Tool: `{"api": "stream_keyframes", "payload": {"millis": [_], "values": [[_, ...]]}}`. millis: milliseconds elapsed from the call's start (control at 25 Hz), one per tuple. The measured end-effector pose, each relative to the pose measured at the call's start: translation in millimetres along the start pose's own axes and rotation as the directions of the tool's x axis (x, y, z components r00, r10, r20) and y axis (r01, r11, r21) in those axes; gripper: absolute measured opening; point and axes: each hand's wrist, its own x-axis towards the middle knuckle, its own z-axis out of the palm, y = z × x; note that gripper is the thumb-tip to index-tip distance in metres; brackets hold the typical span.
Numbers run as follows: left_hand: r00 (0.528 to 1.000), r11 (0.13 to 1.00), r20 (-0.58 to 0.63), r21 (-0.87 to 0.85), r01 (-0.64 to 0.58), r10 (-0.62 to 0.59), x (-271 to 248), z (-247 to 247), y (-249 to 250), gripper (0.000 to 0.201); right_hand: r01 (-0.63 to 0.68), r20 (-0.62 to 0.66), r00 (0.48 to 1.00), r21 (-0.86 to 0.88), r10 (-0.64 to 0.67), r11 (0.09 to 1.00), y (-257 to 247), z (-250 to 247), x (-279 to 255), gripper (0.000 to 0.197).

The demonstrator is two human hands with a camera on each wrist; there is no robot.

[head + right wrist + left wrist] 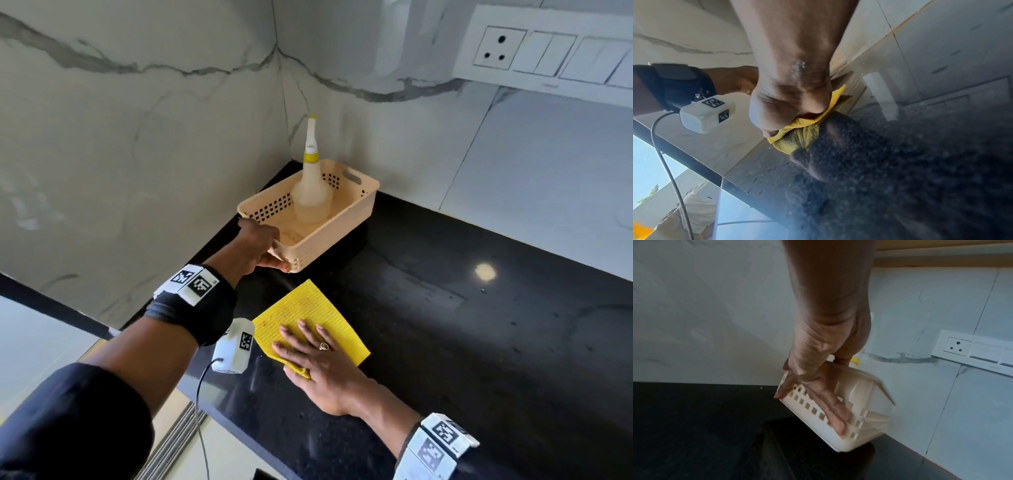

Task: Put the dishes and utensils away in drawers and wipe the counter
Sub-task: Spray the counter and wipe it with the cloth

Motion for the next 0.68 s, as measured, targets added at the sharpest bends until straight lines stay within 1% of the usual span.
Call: {"api": "stream_keyframes", "payload": {"millis": [120,160,280,320,360,400,440,480,520,560,600,640,680], "values": [[0.995,0.999,-0.103,-0.043,-0.008,0.003,-3,1,-9,0.053,0.02,-0.019,1.0,0.006,-0.02,1.0,3,2,0,0.086],[0.994,0.999,-0.111,-0.049,-0.007,0.002,-5,0,-13,0.052,0.023,-0.023,0.999,0.016,-0.023,1.0,2,2,0,0.088],[0.998,0.991,-0.056,-0.131,0.031,-0.039,-14,-8,-24,0.05,0.005,-0.026,1.0,0.063,-0.004,0.998,1,-1,1,0.089],[0.999,0.99,-0.03,-0.14,0.034,-0.039,-18,-13,-27,0.051,-0.003,-0.038,0.999,0.073,0.005,0.997,3,-1,2,0.089],[0.999,0.993,-0.031,-0.113,0.021,-0.025,-23,-21,-33,0.05,-0.005,-0.059,0.998,0.073,0.009,0.997,3,2,3,0.091],[0.998,0.998,-0.055,-0.055,-0.01,0.007,-31,-30,-39,0.044,-0.023,-0.084,0.996,0.064,0.028,0.998,1,5,4,0.092],[0.993,0.998,-0.096,0.011,-0.068,0.069,-39,-42,-49,0.034,-0.061,-0.106,0.992,0.04,0.065,0.997,-1,9,6,0.092],[0.977,0.985,-0.142,0.082,-0.151,0.162,-48,-57,-62,0.02,-0.113,-0.125,0.986,0.014,0.114,0.993,-3,12,9,0.09],[0.946,0.959,-0.188,0.156,-0.239,0.266,-57,-75,-79,0.009,-0.173,-0.153,0.973,-0.004,0.17,0.985,-4,14,12,0.089],[0.905,0.925,-0.233,0.23,-0.303,0.355,-67,-94,-97,0.007,-0.229,-0.185,0.957,-0.011,0.223,0.973,-6,14,16,0.088],[0.874,0.898,-0.267,0.295,-0.328,0.407,-76,-111,-116,0.005,-0.27,-0.221,0.94,-0.017,0.26,0.963,-8,13,22,0.089],[0.853,0.879,-0.289,0.344,-0.33,0.434,-85,-126,-134,0.002,-0.298,-0.258,0.924,-0.025,0.282,0.954,-9,14,27,0.089],[0.842,0.862,-0.297,0.39,-0.324,0.451,-93,-141,-152,0.005,-0.324,-0.299,0.906,-0.03,0.301,0.946,-11,17,36,0.087]]}}
